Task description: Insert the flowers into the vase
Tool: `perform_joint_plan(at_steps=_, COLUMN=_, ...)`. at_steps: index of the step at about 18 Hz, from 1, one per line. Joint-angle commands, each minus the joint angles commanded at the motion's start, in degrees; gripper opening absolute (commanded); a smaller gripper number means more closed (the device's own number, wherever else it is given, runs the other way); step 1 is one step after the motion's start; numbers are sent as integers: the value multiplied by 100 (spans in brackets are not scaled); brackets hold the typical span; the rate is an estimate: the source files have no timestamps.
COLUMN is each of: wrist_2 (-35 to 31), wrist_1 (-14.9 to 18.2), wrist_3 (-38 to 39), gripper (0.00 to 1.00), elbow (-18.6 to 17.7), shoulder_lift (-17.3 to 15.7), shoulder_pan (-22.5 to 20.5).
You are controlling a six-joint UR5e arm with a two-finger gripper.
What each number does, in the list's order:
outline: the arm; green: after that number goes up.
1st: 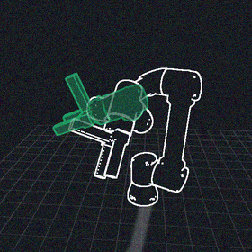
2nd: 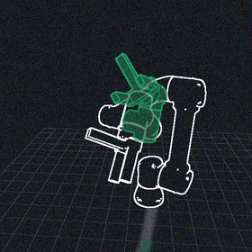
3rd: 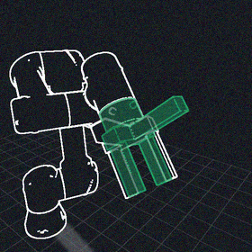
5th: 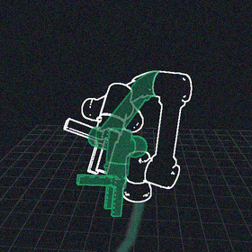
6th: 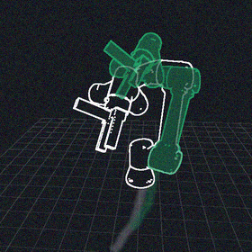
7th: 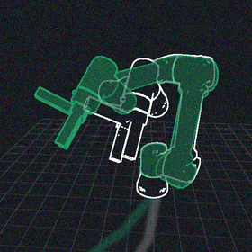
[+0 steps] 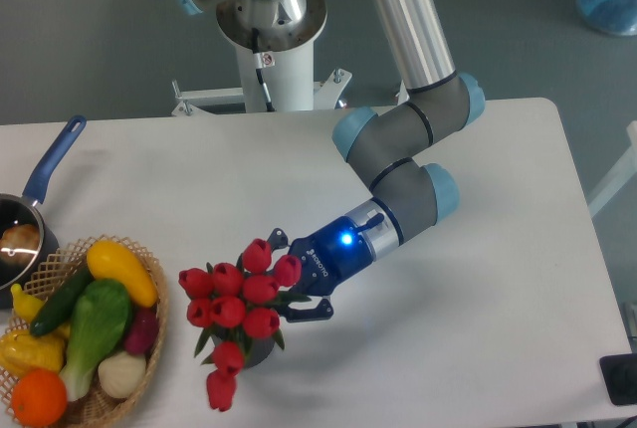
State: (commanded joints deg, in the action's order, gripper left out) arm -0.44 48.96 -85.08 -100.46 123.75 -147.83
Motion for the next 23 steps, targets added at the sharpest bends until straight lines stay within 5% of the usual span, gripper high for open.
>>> perform_joint_plan(at_steps=18, wrist_2=-843, wrist_1=9, wrist_3=18, gripper=100, elbow=-167, shoulder_lift=-465, shoulder_pan=-535)
perform_joint_plan(at_steps=23, wrist_2=-1861, wrist_1=9, wrist_3=53, gripper=100, elbow=-97, shoulder_lift=-746, shoulder_pan=-1036)
